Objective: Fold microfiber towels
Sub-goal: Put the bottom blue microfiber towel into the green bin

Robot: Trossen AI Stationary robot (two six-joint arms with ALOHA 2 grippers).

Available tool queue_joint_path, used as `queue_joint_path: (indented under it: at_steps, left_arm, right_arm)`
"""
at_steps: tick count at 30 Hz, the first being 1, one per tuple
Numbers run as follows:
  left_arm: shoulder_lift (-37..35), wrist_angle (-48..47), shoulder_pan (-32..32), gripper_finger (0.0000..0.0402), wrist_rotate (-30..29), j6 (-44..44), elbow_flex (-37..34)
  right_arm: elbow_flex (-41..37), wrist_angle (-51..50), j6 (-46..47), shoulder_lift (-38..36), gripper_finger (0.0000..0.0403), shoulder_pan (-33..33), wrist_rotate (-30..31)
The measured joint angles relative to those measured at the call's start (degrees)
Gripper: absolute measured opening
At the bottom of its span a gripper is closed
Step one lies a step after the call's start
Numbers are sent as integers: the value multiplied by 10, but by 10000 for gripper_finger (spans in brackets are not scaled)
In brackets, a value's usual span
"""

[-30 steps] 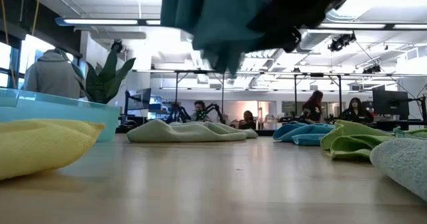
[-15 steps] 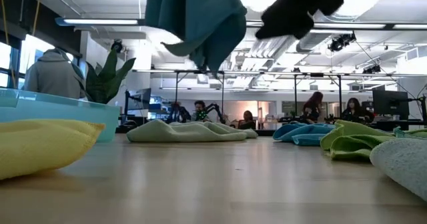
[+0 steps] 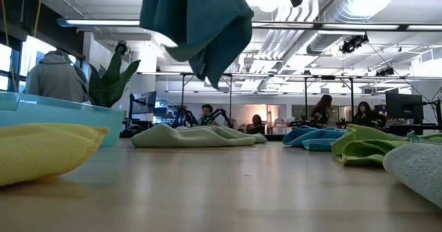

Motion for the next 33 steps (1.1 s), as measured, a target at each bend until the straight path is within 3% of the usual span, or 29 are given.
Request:
queue_joint_path:
  at_steps: [10,24,28,33]
  left_arm:
    - [0,0,5,0,0,12,0]
    - [0,-2,5,0,3,26,0]
    - [0,-4,5,0,3,28,0]
    - [0,-4,-1,0,16,30,0]
  right_arm:
    - [0,17,68,24,215,-45,-117]
    - [0,40,68,82,214,-53,-79]
    - [0,31,68,82,159,-55,-80]
    - [0,27,84,82,26,-55,-104]
